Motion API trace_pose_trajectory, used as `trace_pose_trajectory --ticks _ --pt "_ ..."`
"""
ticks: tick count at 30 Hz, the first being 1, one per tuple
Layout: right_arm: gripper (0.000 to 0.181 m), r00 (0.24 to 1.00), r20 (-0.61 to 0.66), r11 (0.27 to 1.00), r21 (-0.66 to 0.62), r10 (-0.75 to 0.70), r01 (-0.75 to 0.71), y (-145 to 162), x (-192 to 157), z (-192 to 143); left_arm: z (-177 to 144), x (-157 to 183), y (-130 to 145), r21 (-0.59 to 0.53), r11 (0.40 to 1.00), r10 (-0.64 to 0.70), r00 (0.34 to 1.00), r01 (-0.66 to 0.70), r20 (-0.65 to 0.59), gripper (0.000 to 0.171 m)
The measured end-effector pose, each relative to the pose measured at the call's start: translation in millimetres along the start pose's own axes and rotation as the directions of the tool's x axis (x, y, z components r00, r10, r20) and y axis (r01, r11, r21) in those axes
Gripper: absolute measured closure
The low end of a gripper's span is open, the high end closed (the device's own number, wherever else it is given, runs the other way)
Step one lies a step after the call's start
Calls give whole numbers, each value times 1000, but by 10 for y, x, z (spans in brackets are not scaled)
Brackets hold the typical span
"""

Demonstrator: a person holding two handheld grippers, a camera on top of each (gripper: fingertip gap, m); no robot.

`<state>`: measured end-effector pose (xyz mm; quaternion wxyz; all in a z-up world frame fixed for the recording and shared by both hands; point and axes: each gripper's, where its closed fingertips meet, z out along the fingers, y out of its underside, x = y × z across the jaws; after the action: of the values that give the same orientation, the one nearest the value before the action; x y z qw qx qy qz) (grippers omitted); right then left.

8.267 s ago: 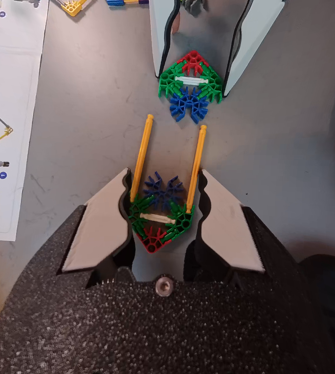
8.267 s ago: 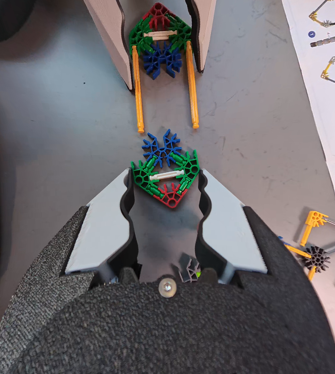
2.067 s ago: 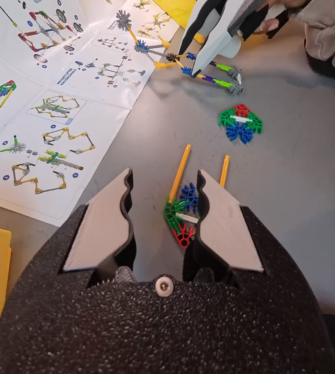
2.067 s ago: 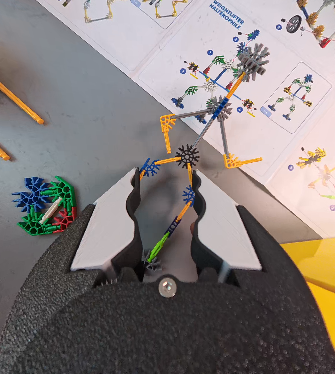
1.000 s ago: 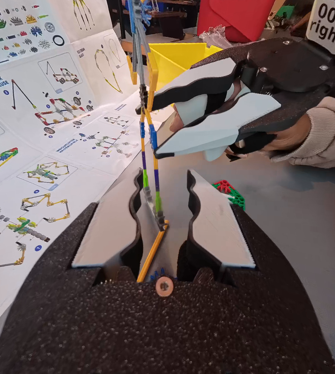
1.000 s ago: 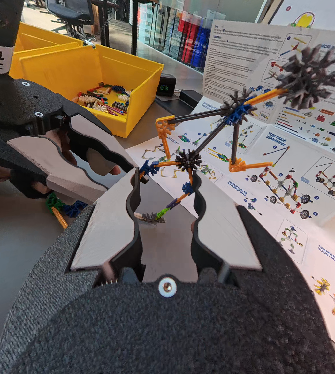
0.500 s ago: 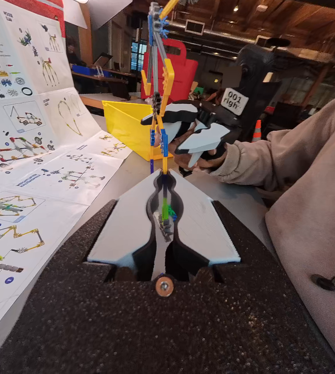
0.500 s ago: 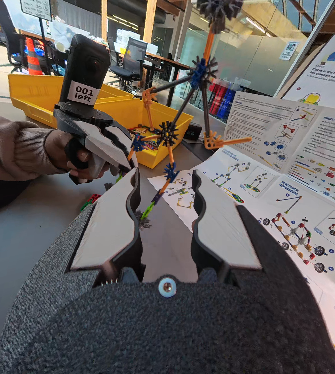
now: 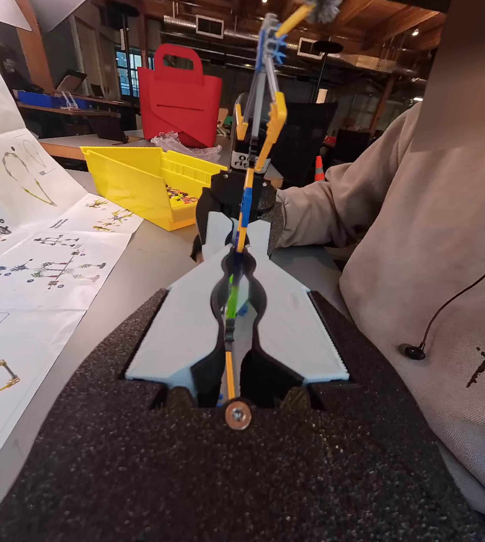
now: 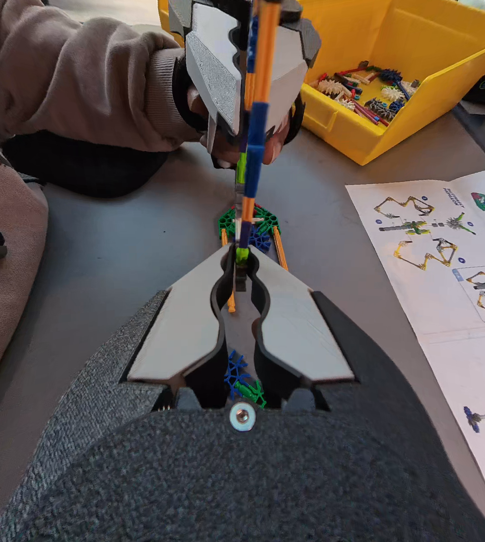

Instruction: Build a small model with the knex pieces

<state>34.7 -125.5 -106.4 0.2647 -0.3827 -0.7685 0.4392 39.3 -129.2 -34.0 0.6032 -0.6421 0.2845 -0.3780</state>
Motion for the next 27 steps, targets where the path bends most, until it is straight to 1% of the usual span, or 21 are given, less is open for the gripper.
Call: trace_pose_trajectory --ticks 3,5,9,12,14,15,17,19,20,23,26,27 --pt "176 1000 -23 999 -34 5 -6 62 70 25 -58 -114 83 -74 997 8 997 -3 76 166" --pt "176 1000 -10 998 -57 14 -14 114 81 51 -107 -182 159 -135 991 26 992 -9 122 163" --pt "177 999 29 994 -109 14 -11 253 85 103 -209 -260 342 -252 967 20 986 23 166 144" --pt "176 998 52 990 -143 17 -10 350 101 94 -329 -314 502 -359 933 38 978 39 207 124" --pt "177 998 63 987 -159 27 -17 385 117 75 -406 -333 673 -465 884 59 971 57 232 107" --pt "177 997 68 985 -169 32 -21 406 127 67 -446 -349 784 -528 846 79 966 66 247 102" --pt "177 997 74 981 -192 36 -22 453 151 59 -526 -361 1033 -660 747 129 957 78 259 93" --pt "177 996 84 976 -218 39 -19 505 158 56 -584 -356 1224 -749 657 165 953 87 255 86" --pt "177 995 90 973 -230 39 -18 528 155 55 -599 -343 1287 -773 628 167 954 94 251 86" --pt "177 994 98 966 -257 41 -15 569 146 60 -606 -316 1314 -782 614 148 957 109 250 90" --pt "177 994 100 963 -270 44 -16 579 139 83 -584 -281 1321 -775 623 125 965 107 233 98" --pt "177 994 98 962 -272 46 -17 578 141 89 -569 -275 1317 -773 628 126 967 95 221 106"
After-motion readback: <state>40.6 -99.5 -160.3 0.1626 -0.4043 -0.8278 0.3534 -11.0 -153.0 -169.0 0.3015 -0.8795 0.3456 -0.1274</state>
